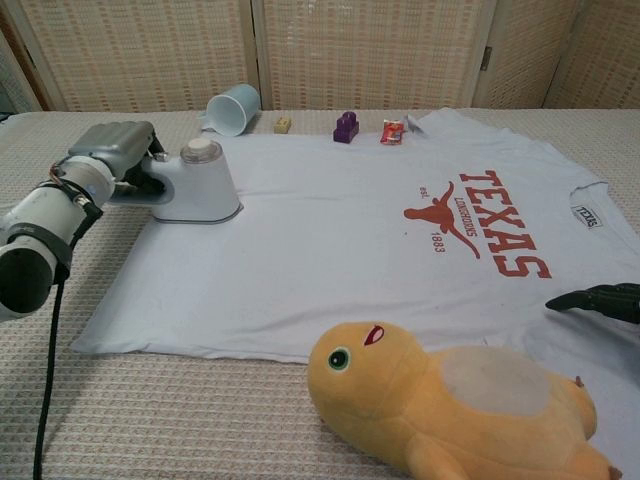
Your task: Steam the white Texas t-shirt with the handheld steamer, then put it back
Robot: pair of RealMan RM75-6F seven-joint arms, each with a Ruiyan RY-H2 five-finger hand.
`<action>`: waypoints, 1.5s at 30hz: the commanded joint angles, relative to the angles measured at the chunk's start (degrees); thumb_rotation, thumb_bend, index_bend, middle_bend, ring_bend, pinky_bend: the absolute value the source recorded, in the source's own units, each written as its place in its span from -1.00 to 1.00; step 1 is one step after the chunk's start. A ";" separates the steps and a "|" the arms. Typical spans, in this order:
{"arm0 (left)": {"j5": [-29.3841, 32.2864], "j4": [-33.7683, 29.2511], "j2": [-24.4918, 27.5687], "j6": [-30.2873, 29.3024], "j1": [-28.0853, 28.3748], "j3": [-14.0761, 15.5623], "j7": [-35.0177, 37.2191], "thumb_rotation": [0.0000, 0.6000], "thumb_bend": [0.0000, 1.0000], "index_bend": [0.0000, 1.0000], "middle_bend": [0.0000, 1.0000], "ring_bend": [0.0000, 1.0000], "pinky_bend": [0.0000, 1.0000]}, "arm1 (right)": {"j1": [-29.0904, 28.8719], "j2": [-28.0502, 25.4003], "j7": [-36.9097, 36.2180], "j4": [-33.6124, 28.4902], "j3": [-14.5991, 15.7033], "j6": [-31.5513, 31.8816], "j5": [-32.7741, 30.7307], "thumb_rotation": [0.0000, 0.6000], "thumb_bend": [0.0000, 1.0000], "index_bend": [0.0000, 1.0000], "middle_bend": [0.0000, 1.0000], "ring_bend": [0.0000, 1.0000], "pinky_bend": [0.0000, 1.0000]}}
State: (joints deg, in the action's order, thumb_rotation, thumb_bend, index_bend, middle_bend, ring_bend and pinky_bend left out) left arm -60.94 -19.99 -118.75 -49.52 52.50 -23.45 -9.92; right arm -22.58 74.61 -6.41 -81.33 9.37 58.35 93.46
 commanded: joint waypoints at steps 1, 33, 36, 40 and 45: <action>-0.01 -0.65 3.02 0.68 -2.87 -0.07 5.12 1.00 -0.16 0.94 1.00 0.74 0.59 | 0.03 -0.01 0.21 -0.30 0.04 0.26 0.26 0.77 1.00 -1.00 -0.90 -1.00 -1.00; -27.72 -37.03 13.97 -16.49 -10.41 20.18 0.89 1.00 -0.16 0.93 1.00 0.72 0.59 | 0.90 -0.27 0.10 -0.51 0.55 1.40 0.48 0.77 1.00 -1.00 -0.90 -1.00 -1.00; -28.29 -34.30 12.73 -16.94 -10.50 20.51 0.43 1.00 -0.16 0.93 1.00 0.72 0.59 | 0.86 -0.17 0.06 -0.47 0.48 1.32 0.45 0.77 1.00 -1.00 -0.90 -1.00 -1.00; -27.59 -30.85 12.28 -17.06 -11.26 20.33 1.66 1.00 -0.16 0.93 1.00 0.72 0.59 | 0.82 -0.09 0.04 -0.42 0.48 1.24 0.51 0.77 1.00 -1.00 -0.90 -1.00 -1.00; -25.64 -26.48 12.88 -17.23 -13.26 19.80 4.78 1.00 -0.16 0.93 1.00 0.72 0.59 | 0.84 0.10 -0.14 -0.21 0.41 1.23 0.45 0.76 1.00 -1.00 -0.90 -1.00 -1.00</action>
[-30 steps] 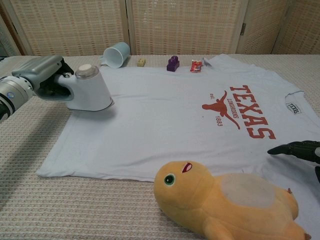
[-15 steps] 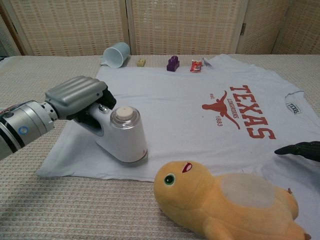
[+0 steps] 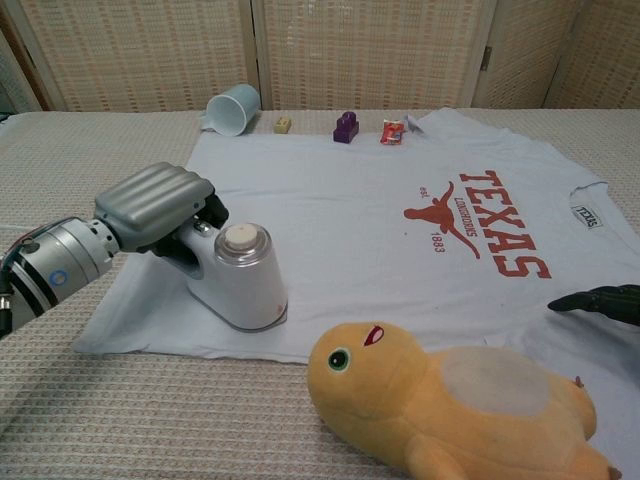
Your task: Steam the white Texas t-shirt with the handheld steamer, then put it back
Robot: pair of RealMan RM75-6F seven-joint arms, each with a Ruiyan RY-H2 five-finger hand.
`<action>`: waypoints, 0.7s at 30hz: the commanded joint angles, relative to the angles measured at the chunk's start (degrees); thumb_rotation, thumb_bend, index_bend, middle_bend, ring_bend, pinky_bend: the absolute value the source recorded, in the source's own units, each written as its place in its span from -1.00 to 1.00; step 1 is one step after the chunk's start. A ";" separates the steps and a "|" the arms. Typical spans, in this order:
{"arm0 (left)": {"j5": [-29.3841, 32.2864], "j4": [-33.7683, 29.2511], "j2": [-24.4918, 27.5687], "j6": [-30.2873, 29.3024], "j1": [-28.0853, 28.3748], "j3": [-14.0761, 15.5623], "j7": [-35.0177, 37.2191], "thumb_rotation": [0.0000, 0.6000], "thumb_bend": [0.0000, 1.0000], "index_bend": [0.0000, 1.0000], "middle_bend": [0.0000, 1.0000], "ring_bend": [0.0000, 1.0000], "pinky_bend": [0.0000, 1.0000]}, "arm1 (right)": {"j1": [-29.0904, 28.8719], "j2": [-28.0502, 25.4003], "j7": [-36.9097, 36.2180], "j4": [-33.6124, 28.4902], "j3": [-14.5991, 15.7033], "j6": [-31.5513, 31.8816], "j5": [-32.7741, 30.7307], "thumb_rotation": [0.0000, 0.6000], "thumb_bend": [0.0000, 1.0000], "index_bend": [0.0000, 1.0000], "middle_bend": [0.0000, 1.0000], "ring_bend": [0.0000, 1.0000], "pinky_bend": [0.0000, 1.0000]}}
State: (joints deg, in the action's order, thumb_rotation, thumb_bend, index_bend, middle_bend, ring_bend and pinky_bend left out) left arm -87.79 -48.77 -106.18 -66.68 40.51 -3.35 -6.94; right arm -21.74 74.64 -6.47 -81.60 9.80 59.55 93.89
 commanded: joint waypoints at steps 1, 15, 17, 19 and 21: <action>1.57 3.17 0.42 -0.08 -1.72 -0.34 2.39 1.00 -0.16 0.93 1.00 0.72 0.59 | -0.01 0.13 -0.12 0.11 -0.03 0.04 0.06 0.76 1.00 -1.00 -0.90 -1.00 -1.00; 10.24 12.66 2.65 1.01 -7.32 -6.06 13.73 1.00 -0.16 0.93 1.00 0.72 0.59 | -0.33 0.48 -0.03 0.05 -0.40 0.23 0.30 0.76 1.00 -1.00 -0.90 -1.00 -1.00; 11.55 11.14 3.86 0.70 -7.88 -7.45 15.39 1.00 -0.16 0.92 1.00 0.72 0.59 | -0.21 0.36 -0.08 -0.01 -0.43 0.51 0.27 0.77 1.00 -1.00 -0.90 -1.00 -1.00; 12.63 9.74 5.31 0.60 -8.39 -8.49 15.81 1.00 -0.16 0.92 1.00 0.72 0.59 | -0.07 0.07 -0.08 -0.12 -0.53 0.98 0.30 0.77 1.00 -1.00 -0.90 -1.00 -1.00; 13.69 9.17 6.24 0.98 -8.76 -9.22 15.10 1.00 -0.16 0.92 1.00 0.72 0.59 | 0.05 -0.38 -0.10 -0.39 -0.72 1.59 0.30 0.77 1.00 -1.00 -0.90 -1.00 -1.00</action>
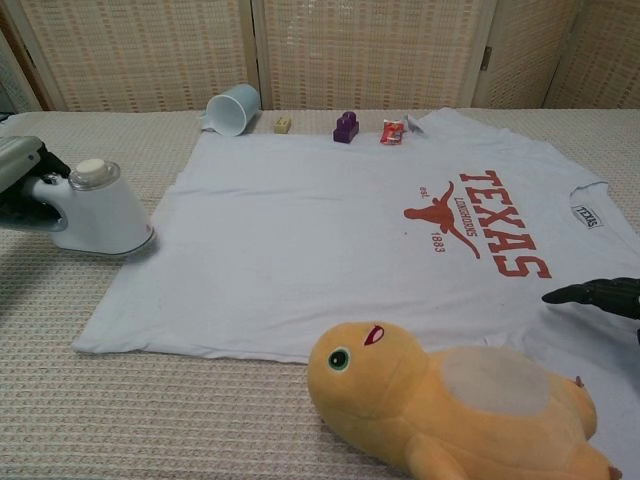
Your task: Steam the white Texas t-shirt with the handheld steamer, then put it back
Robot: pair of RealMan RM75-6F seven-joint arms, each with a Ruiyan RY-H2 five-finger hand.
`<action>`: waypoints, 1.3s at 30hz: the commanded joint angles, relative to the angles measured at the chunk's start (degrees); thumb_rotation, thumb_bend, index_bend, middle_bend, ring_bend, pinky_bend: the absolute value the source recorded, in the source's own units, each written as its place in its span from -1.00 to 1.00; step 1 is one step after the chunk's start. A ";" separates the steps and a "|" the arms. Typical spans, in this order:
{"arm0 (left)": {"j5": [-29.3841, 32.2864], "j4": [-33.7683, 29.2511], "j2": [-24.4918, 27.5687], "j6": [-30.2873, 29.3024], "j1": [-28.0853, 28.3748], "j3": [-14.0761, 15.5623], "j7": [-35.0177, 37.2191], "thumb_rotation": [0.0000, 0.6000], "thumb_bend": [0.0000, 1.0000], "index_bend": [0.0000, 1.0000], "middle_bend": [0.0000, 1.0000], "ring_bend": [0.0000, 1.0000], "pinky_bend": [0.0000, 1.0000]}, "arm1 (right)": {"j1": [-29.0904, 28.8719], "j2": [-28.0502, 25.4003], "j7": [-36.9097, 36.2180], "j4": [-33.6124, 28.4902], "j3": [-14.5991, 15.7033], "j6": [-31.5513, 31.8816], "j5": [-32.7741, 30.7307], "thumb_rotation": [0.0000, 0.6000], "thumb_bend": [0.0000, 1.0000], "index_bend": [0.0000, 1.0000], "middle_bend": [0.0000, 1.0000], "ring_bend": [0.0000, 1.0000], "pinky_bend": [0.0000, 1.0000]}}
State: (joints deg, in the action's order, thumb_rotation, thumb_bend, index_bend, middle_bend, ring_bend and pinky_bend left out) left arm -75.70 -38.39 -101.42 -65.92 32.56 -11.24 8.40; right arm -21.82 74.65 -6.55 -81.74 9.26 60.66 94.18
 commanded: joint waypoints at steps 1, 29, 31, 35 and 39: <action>2.12 -1.51 1.76 0.58 -0.96 -1.63 -0.41 1.00 -0.16 0.92 1.00 0.72 0.59 | 0.20 -0.62 -0.06 -0.39 -0.28 0.82 0.02 0.77 1.00 -1.00 -0.90 -1.00 -1.00; 14.21 -27.29 13.62 5.36 -5.71 -3.95 -24.69 1.00 -1.00 -1.00 -1.00 -1.00 -0.86 | 3.48 -5.75 1.02 -2.83 -2.82 8.12 -1.40 0.76 -0.49 -1.00 -0.90 -1.00 -1.00; 15.87 -32.79 17.57 6.74 -6.51 -3.33 -26.73 1.00 -1.00 -1.00 -1.00 -1.00 -0.87 | 3.73 -6.45 1.14 -3.05 -3.17 8.43 -1.92 0.76 -0.49 -1.00 -0.90 -1.00 -1.00; 18.50 -41.22 23.31 6.80 -8.14 -3.14 -27.64 1.00 -0.95 -0.99 -0.99 -1.00 -0.82 | 4.40 -8.00 1.95 -3.88 -3.99 9.41 -3.13 0.81 -0.49 -1.00 -0.90 -1.00 -1.00; 15.42 -44.83 26.43 2.30 -10.91 -2.77 -23.07 1.00 -0.86 -0.70 -0.73 -0.85 -0.63 | 6.41 -9.50 5.57 -5.56 -6.15 13.25 -5.76 1.00 -0.49 -1.00 -0.87 -1.00 -1.00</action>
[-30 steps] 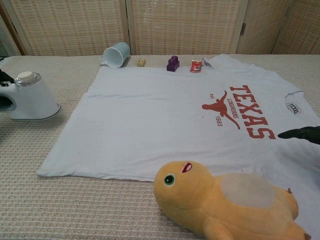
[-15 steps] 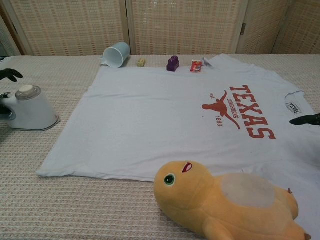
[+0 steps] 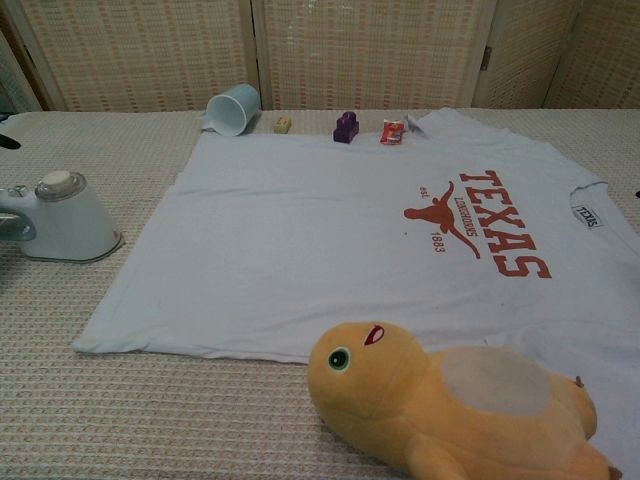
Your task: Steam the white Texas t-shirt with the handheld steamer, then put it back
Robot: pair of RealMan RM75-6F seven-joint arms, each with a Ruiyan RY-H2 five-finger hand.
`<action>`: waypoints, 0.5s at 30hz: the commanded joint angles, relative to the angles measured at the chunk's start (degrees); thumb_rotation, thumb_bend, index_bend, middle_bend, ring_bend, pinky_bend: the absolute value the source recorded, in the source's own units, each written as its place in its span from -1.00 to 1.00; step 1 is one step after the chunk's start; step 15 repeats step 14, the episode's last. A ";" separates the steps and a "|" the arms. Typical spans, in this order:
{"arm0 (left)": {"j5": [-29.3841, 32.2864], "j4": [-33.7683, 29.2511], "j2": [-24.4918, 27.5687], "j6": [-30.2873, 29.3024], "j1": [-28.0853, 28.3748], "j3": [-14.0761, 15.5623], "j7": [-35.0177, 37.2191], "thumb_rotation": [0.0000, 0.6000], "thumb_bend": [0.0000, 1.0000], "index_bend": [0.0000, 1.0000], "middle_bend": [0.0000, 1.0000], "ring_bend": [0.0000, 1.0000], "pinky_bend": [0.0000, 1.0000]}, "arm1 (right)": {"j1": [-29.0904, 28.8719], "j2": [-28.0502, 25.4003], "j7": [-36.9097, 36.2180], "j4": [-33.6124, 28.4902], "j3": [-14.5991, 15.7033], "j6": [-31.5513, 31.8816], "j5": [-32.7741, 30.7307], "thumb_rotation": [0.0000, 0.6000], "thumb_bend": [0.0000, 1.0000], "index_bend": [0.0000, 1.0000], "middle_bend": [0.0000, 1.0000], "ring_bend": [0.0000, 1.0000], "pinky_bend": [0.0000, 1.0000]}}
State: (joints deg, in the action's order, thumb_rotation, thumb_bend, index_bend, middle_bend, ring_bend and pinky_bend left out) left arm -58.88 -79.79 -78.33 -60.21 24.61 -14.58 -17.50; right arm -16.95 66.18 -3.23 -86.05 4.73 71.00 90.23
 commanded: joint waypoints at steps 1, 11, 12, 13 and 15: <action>-2.69 -3.53 3.58 -4.97 -3.73 0.86 4.01 1.00 -0.82 -0.56 -0.60 -0.74 -0.57 | 2.10 -1.29 2.61 -1.64 -2.12 4.02 -2.35 1.00 -0.49 -0.98 -0.82 -1.00 -1.00; -13.38 -6.52 7.66 -18.34 -11.96 5.82 11.74 1.00 -0.61 -0.24 -0.25 -0.45 -0.42 | 7.35 -6.09 0.67 -5.52 -3.44 10.51 -4.95 1.00 -0.62 -0.82 -0.63 -0.91 -0.66; -14.45 -7.53 8.30 -19.69 -13.00 6.57 12.33 1.00 -0.61 -0.27 -0.28 -0.47 -0.44 | 7.97 -6.62 0.06 -6.17 -3.24 10.97 -4.91 1.00 -0.65 -0.88 -0.69 -0.95 -0.71; -15.27 -8.14 8.70 -20.71 -13.77 7.16 12.59 1.00 -0.62 -0.31 -0.31 -0.49 -0.45 | 8.45 -6.86 -0.34 -6.48 -3.15 11.49 -4.79 1.00 -0.68 -0.94 -0.74 -0.98 -0.77; -16.14 -8.59 9.02 -21.81 -14.51 7.73 12.69 1.00 -0.62 -0.33 -0.33 -0.51 -0.47 | 8.93 -6.94 -0.60 -6.57 -3.10 12.10 -4.62 1.00 -0.69 -0.97 -0.76 -1.00 -0.81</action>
